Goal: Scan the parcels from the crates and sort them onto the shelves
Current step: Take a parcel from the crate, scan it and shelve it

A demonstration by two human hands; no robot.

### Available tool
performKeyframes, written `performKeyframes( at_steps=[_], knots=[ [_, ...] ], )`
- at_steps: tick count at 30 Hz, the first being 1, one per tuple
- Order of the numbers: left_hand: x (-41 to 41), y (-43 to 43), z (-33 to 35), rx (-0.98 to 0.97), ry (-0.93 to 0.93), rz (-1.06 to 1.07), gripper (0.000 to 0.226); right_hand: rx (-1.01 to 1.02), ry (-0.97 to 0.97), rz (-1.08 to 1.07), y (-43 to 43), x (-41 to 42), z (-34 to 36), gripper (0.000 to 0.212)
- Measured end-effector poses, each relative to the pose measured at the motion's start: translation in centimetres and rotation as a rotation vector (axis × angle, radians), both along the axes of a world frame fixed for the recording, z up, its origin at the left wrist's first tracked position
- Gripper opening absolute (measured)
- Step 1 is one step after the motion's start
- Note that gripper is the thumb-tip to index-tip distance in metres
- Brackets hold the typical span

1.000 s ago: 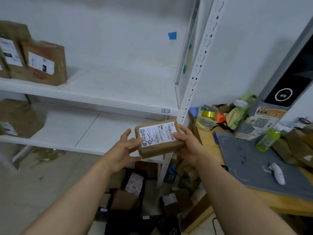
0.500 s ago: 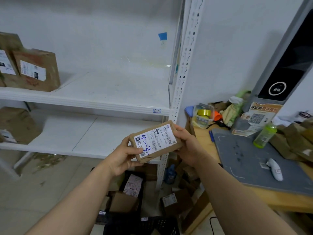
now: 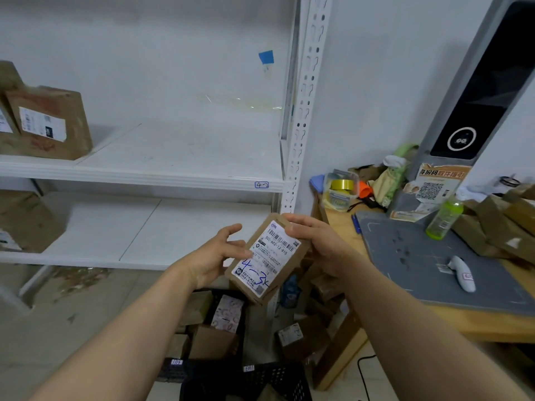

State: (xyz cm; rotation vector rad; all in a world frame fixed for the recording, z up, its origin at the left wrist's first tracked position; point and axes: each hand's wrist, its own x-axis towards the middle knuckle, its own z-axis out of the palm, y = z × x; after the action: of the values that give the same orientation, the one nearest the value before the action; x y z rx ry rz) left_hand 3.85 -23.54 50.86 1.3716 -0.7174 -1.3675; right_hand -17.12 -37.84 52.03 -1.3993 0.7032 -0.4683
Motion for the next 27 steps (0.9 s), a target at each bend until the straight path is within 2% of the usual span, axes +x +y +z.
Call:
performKeyframes(
  at_steps=[4,9,11,15,17,20,23,27],
  knots=[
    [-0.7,0.3,0.4,0.055,-0.072,-0.130,0.099,-0.035,0.063,0.046,0.6,0.5,0.1,0.055],
    [-1.2,0.8,-0.7,0.105,-0.103,-0.105,0.093,-0.038,0.073,0.000,1.2,0.7,-0.2,0.043],
    [-1.4,1.0,-1.1,0.105,-0.090,-0.083,0.079,-0.006,0.069,-0.030,1.3,0.6,-0.5,0.038],
    [-2.2,1.1,-1.4,0.096,-0.076,-0.017,0.045,0.064,0.070,-0.006,1.5,0.0,-1.8,0.051],
    [-2.8,1.0,-1.4,0.108,-0.077,-0.008,0.030,0.087,0.063,-0.005,1.5,-0.4,-2.1,0.049],
    [-4.0,0.9,-1.4,0.126,-0.093,-0.025,0.025,0.106,0.050,-0.007,1.5,-1.3,-2.2,0.042],
    [-5.2,0.4,-1.8,0.128,-0.091,-0.045,0.019,0.110,0.059,-0.025,1.2,-2.4,-2.7,0.046],
    [-6.9,-1.0,-3.0,0.133,-0.112,-0.008,0.025,0.116,0.088,-0.008,0.7,-3.9,-3.6,0.048]
  ],
)
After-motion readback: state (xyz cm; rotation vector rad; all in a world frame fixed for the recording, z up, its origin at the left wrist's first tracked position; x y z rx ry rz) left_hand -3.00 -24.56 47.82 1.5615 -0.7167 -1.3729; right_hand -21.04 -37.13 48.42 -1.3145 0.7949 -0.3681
